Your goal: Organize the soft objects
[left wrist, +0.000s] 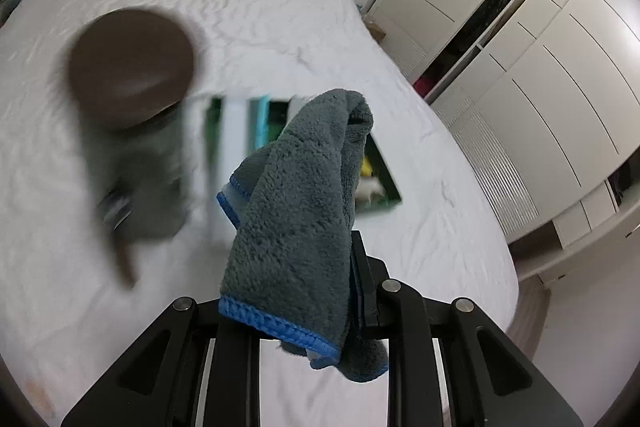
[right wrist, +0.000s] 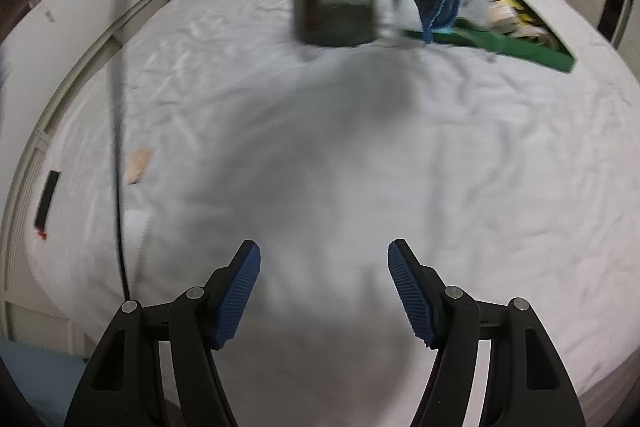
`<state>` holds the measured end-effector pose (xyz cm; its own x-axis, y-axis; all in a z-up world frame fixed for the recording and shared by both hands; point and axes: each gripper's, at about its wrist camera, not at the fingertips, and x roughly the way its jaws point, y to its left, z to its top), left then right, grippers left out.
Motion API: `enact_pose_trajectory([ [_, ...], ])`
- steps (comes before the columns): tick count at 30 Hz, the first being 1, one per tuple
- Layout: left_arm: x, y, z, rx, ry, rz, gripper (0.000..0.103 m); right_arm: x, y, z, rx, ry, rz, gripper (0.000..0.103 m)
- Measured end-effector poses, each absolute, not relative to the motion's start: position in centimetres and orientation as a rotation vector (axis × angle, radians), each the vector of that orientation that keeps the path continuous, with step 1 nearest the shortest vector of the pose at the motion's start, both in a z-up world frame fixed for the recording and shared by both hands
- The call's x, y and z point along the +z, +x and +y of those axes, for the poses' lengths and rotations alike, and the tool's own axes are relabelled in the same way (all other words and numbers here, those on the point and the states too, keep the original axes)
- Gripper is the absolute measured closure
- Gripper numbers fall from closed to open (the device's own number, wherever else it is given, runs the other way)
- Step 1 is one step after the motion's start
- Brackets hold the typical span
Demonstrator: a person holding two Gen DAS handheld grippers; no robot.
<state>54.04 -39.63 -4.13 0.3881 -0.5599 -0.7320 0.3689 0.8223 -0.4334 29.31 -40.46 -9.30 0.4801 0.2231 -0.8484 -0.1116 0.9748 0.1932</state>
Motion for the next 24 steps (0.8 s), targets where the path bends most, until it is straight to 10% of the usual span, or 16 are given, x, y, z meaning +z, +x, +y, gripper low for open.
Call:
enact_pose_trajectory([
  [12,-11.6,66.1,-48.9,-0.419,-0.087,1.093,0.083,-9.3,29.1,-46.0,0.132,0.140,1.051,0.036],
  [17,-13.5,65.7,-49.5,-0.384,-0.044,1.086,0.033,-9.7,29.5,-46.7,0.118,0.148,1.049,0.036],
  [24,-9.4,64.1,-48.7,-0.397,-0.003,0.961,0.032,-10.2,30.1,-45.8,0.118,0.144,1.058,0.036],
])
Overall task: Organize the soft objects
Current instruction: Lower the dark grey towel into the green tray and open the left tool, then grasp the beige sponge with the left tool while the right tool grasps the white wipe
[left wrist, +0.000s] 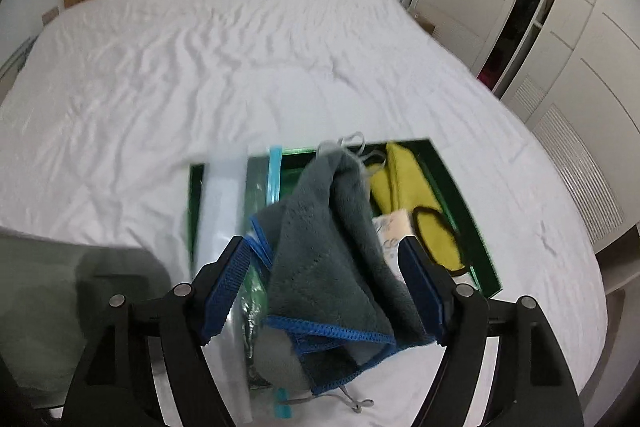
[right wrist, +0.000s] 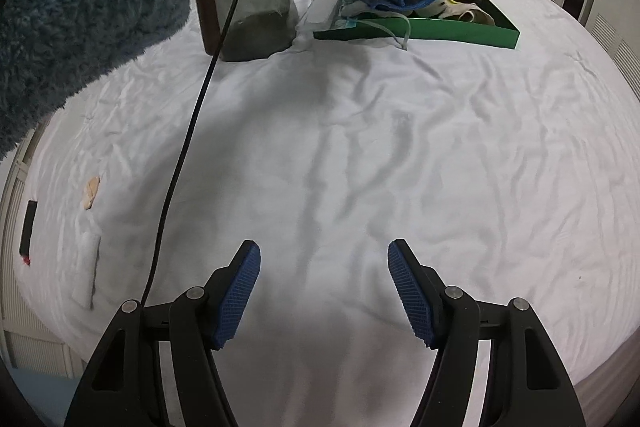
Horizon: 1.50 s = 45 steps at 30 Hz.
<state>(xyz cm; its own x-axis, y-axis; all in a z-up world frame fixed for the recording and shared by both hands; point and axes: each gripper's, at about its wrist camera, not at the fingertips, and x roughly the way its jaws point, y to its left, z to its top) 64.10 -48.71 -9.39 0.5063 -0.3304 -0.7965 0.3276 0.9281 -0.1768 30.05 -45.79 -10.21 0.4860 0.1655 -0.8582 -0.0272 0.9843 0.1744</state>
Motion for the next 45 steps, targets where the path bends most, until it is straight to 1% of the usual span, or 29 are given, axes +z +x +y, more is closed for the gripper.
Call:
enact_pose_trajectory([
  [3,-8.1,63.7,-48.3,-0.420,-0.010,0.948,0.032,-10.1,30.1,-45.1,0.122,0.134,1.057,0.036],
  [9,-5.1,59.7,-46.2,-0.491,-0.022,0.927,0.032,-9.5,30.0,-43.5,0.133,0.115,1.042,0.036],
  [14,-2.5,55.5,-41.5,-0.534,-0.025,0.939,0.032,-8.9,29.5,-42.0,0.141,0.091,1.034,0.036],
  [17,-1.4,52.5,-36.8,-0.524,-0.023,0.955,0.032,-8.3,29.0,-41.0,0.141,0.082,1.030,0.036],
  [21,-0.4,48.1,-28.2,-0.446,0.010,0.979,0.032,-7.6,28.2,-39.3,0.152,0.060,1.032,0.036],
  [26,-0.6,42.5,-18.1,-0.303,0.062,1.028,0.032,-7.1,27.9,-35.7,0.180,0.038,1.040,0.036],
  [30,-1.7,38.6,-11.2,-0.199,0.082,1.093,0.032,-6.7,28.0,-31.7,0.225,0.024,1.033,0.036],
  [33,-4.7,36.9,-7.0,-0.156,0.060,1.182,0.032,-6.7,28.1,-28.4,0.269,0.020,1.030,0.036],
  [36,-7.9,36.2,-4.2,-0.134,0.003,1.233,0.032,-7.1,28.0,-25.3,0.308,0.018,1.030,0.036],
  [41,-11.8,36.2,-2.0,-0.156,-0.037,1.261,0.032,-8.8,27.8,-21.4,0.336,0.019,1.044,0.036],
  [45,-14.2,37.5,-3.2,-0.229,-0.026,1.261,0.032,-10.4,27.8,-19.3,0.344,0.008,1.056,0.036],
])
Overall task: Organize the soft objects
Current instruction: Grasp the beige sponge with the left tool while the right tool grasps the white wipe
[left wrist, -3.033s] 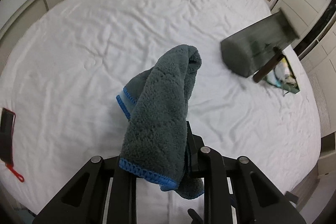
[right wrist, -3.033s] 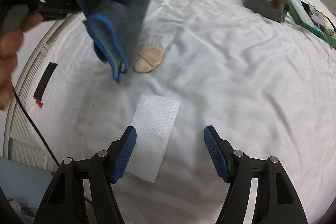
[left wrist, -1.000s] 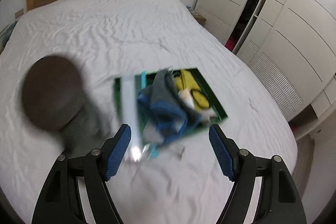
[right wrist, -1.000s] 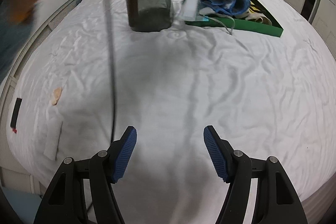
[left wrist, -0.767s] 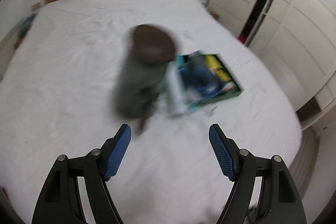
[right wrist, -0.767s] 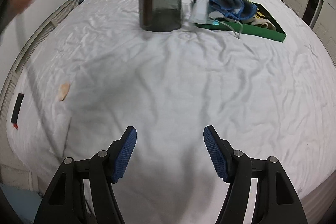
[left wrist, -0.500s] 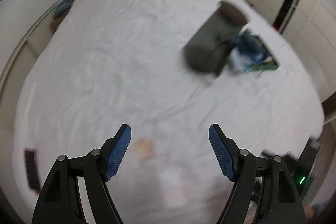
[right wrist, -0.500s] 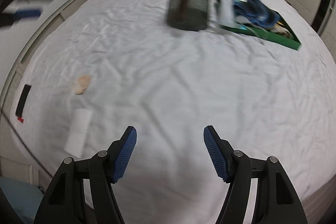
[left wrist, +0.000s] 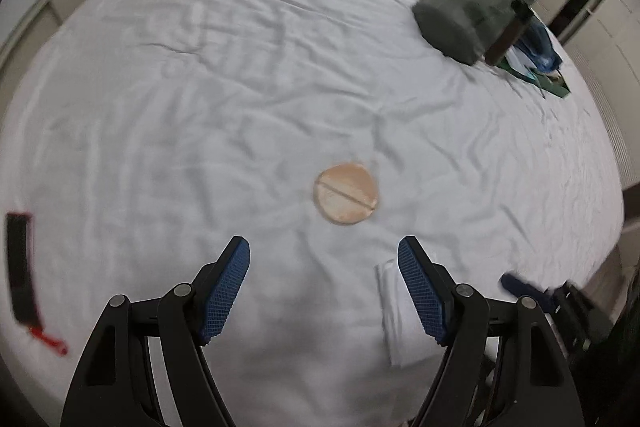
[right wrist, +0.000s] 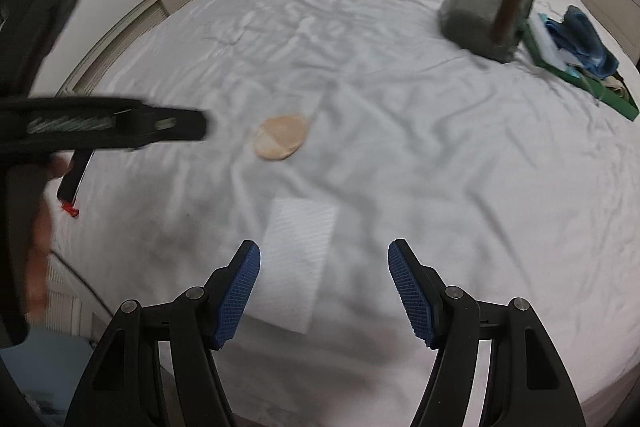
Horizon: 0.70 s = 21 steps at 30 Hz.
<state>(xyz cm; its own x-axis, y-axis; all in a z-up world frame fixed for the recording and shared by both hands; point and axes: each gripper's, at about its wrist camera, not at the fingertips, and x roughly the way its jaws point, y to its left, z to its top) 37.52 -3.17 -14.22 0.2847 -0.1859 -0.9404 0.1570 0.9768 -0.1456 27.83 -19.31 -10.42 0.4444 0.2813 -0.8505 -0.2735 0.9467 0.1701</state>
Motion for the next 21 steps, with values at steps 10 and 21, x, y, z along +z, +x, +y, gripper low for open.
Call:
enact_pose_trajectory([
  [10,-20.0,41.0,-5.5,-0.309,0.006,1.308,0.032,-13.7,28.2,-14.9,0.338,-0.013,1.056,0.036],
  [21,-22.7,42.5,-6.8,-0.307,0.060,1.349,0.032,-16.1,30.0,-14.5,0.319,0.018,1.087,0.037],
])
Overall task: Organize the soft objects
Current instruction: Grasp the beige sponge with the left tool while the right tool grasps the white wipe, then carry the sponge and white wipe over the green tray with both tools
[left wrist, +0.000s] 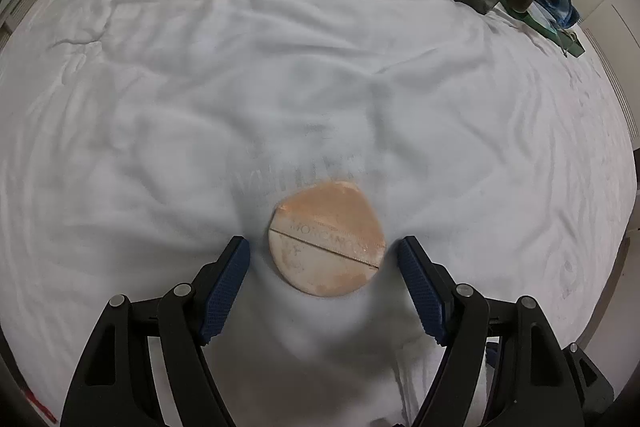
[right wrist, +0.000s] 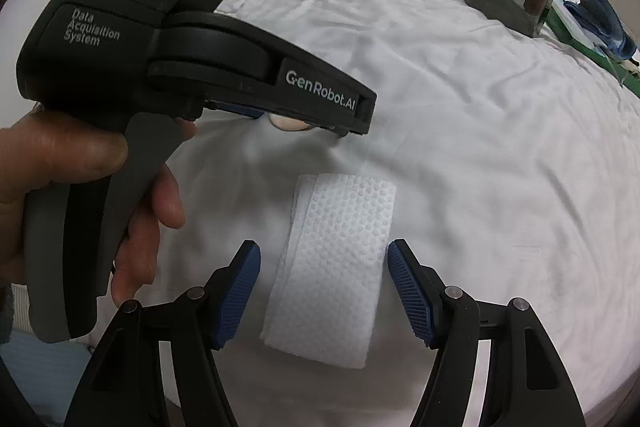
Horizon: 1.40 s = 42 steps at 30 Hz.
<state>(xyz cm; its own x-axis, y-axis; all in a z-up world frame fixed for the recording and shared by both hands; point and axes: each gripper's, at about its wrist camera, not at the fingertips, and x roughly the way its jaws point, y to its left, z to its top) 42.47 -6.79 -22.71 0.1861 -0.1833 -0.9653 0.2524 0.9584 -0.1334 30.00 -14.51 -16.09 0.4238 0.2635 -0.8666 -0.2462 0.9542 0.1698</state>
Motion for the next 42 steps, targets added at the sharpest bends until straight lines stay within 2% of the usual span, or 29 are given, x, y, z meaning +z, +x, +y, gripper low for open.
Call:
enact_pose_trajectory([
  [4,-22.8,42.4,-6.9,-0.310,0.063,1.346,0.032,-16.7,30.6,-14.3,0.324,0.008,1.093,0.042],
  [8,-22.7,42.2,-6.4,-0.307,0.054,1.340,0.035,-17.4,31.4,-14.8,0.318,0.006,1.107,0.057],
  [9,-22.7,42.2,-6.4,-0.306,0.057,1.337,0.039,-17.6,31.4,-15.0,0.319,0.007,1.107,0.064],
  [11,-22.6,42.0,-6.2,-0.300,0.055,1.332,0.043,-17.8,31.6,-15.1,0.322,0.003,1.103,0.072],
  [16,-22.2,41.5,-5.6,-0.283,0.058,1.320,0.055,-18.0,31.6,-16.0,0.341,0.007,1.099,0.083],
  [18,-22.1,41.4,-5.7,-0.278,0.060,1.315,0.057,-17.9,31.9,-16.6,0.350,0.010,1.098,0.087],
  [21,-21.8,41.2,-5.7,-0.265,0.053,1.308,0.059,-17.8,32.0,-17.2,0.362,0.018,1.095,0.090],
  [25,-21.1,41.0,-5.9,-0.256,0.040,1.299,0.071,-17.5,32.0,-18.2,0.372,0.027,1.087,0.091],
  [31,-19.9,40.7,-6.1,-0.242,0.040,1.292,0.081,-16.1,31.0,-20.2,0.368,0.038,1.077,0.091],
  [42,-16.0,40.8,-12.2,-0.320,0.046,1.252,0.088,-13.1,30.8,-25.8,0.303,0.037,1.040,0.091],
])
